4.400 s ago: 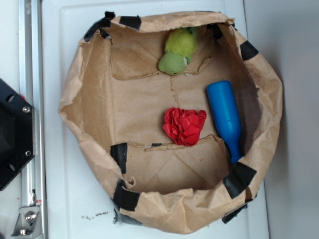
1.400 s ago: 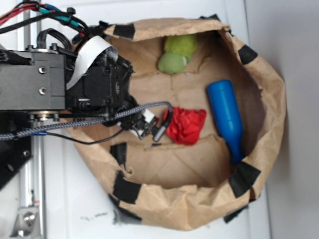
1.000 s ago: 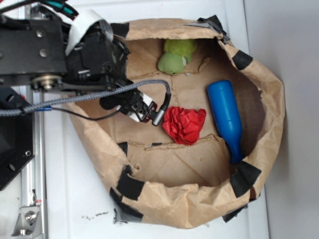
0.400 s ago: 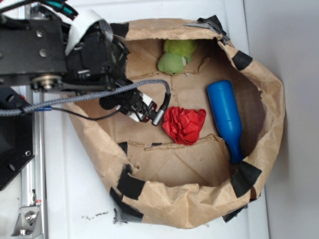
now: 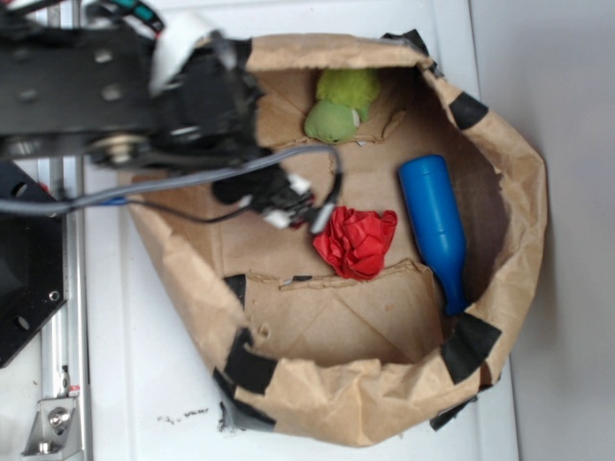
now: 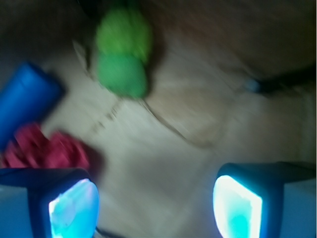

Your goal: Grab the green animal.

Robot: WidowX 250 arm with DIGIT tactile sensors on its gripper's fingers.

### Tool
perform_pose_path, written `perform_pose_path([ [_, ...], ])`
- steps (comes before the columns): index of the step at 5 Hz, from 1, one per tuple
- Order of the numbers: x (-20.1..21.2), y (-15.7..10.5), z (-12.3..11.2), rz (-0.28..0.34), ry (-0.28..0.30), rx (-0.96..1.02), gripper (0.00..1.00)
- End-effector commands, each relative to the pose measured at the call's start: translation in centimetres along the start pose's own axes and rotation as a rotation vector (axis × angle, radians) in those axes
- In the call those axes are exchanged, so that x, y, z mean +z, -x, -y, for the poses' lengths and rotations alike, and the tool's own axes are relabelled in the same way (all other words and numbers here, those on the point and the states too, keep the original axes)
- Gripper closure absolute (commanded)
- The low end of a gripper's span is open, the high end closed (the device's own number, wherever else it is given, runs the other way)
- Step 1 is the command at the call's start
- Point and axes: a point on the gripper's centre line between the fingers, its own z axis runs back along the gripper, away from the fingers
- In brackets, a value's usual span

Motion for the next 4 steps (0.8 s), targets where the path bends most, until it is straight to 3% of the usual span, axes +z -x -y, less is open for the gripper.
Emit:
perform_pose_path([
  [1, 2.6, -1.8, 3.6, -0.001, 0.063, 0.016, 0.0],
  [3, 2.2, -3.0, 4.4, 0.037, 0.054, 0.046, 0.0],
  [4, 1.6, -3.7, 3.8, 0.093, 0.045, 0.046, 0.0],
])
